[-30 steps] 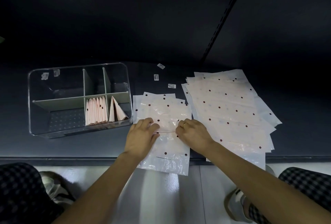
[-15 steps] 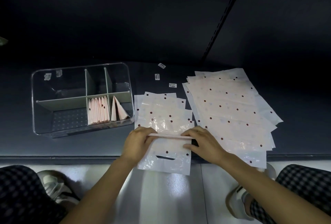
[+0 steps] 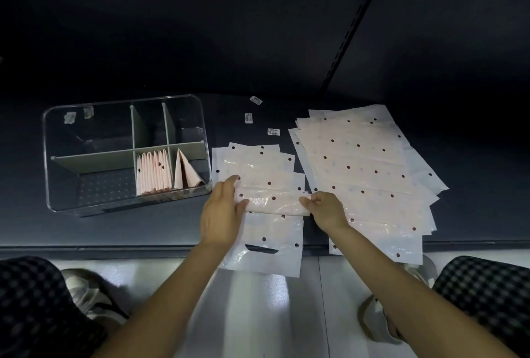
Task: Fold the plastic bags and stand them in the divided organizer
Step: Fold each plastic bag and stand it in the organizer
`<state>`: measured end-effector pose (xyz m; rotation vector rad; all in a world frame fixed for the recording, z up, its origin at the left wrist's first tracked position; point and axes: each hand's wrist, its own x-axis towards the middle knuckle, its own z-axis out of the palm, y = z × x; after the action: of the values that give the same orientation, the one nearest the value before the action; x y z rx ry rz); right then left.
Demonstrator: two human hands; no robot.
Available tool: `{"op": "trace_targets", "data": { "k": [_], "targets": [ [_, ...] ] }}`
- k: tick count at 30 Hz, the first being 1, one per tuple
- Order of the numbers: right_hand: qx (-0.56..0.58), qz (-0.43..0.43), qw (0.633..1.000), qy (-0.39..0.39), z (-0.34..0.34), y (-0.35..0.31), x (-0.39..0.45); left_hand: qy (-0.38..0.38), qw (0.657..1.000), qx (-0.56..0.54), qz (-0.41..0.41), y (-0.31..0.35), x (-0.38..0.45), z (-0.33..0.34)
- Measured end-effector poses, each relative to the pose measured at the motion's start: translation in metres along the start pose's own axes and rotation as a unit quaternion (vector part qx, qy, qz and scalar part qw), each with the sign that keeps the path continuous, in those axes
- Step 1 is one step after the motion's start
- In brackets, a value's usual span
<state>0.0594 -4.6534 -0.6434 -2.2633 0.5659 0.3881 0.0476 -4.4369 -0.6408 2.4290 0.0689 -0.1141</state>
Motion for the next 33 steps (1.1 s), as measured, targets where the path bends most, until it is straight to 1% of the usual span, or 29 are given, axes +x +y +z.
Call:
{"op": "trace_targets", "data": {
  "k": [2, 4, 5, 6, 7, 8, 10, 13, 18, 19, 20, 21, 22, 23, 24, 25, 26, 27, 28, 30, 33],
  "targets": [
    [-0.020, 0.009, 1.000, 0.001, 0.001, -0.003, 0.002, 0.039, 0.993, 0.098, 0.053, 0.008, -0.009, 0.004],
    [-0.037, 0.018, 0.999, 0.000, 0.002, -0.007, 0.002, 0.042, 0.981, 0.130, 0.136, 0.013, -0.016, 0.011],
    [-0.040, 0.027, 0.999, 0.000, 0.003, -0.008, 0.002, 0.015, 0.974, 0.137, 0.182, 0.012, -0.018, 0.016],
    [-0.040, 0.036, 0.999, 0.001, 0.003, -0.008, 0.003, -0.029, 0.964, 0.157, 0.212, 0.011, -0.020, 0.021],
    [-0.037, 0.042, 0.998, 0.001, 0.003, -0.009, 0.003, -0.075, 0.952, 0.193, 0.225, 0.007, -0.022, 0.025],
    [-0.033, 0.046, 0.998, 0.001, 0.003, -0.008, 0.004, -0.111, 0.940, 0.230, 0.225, 0.002, -0.022, 0.030],
    [-0.023, 0.050, 0.998, 0.004, 0.003, -0.008, 0.005, -0.141, 0.925, 0.280, 0.214, -0.007, -0.020, 0.035],
    [-0.007, 0.062, 0.998, 0.012, 0.004, -0.010, 0.007, -0.154, 0.916, 0.304, 0.211, -0.012, -0.017, 0.036],
    [-0.015, 0.080, 0.996, 0.030, 0.003, -0.017, 0.001, -0.159, 0.914, 0.316, 0.196, -0.012, -0.015, 0.034],
    [-0.047, 0.065, 0.995, 0.062, 0.005, -0.017, -0.004, -0.163, 0.914, 0.316, 0.195, -0.012, -0.016, 0.034],
    [-0.094, 0.026, 0.988, 0.119, 0.008, -0.016, -0.010, -0.166, 0.915, 0.314, 0.193, -0.011, -0.016, 0.034],
    [-0.123, -0.044, 0.974, 0.184, 0.012, -0.014, -0.017, -0.168, 0.915, 0.313, 0.191, -0.011, -0.016, 0.034],
    [-0.125, -0.133, 0.958, 0.222, 0.017, -0.015, -0.026, -0.168, 0.915, 0.313, 0.190, -0.010, -0.015, 0.034],
    [-0.121, -0.218, 0.946, 0.205, 0.023, -0.018, -0.035, -0.167, 0.915, 0.314, 0.190, -0.010, -0.015, 0.034],
    [-0.140, -0.290, 0.936, 0.138, 0.031, -0.019, -0.040, -0.167, 0.914, 0.315, 0.191, -0.010, -0.015, 0.034],
    [-0.185, -0.339, 0.921, 0.056, 0.040, -0.019, -0.044, -0.169, 0.912, 0.318, 0.194, -0.010, -0.016, 0.033],
    [-0.235, -0.363, 0.902, -0.013, 0.049, -0.018, -0.047, -0.171, 0.910, 0.322, 0.198, -0.010, -0.017, 0.033],
    [-0.266, -0.365, 0.891, -0.056, 0.056, -0.016, -0.047, -0.171, 0.909, 0.323, 0.200, -0.011, -0.017, 0.033],
    [-0.277, -0.349, 0.892, -0.075, 0.061, -0.013, -0.045, -0.170, 0.910, 0.321, 0.201, -0.011, -0.017, 0.032],
    [-0.299, -0.319, 0.896, -0.075, 0.062, -0.004, -0.040, -0.174, 0.908, 0.325, 0.199, -0.012, -0.016, 0.031],
    [-0.338, -0.296, 0.891, -0.066, 0.052, 0.009, -0.037, -0.179, 0.900, 0.344, 0.201, -0.014, -0.015, 0.030]
  ]
}}
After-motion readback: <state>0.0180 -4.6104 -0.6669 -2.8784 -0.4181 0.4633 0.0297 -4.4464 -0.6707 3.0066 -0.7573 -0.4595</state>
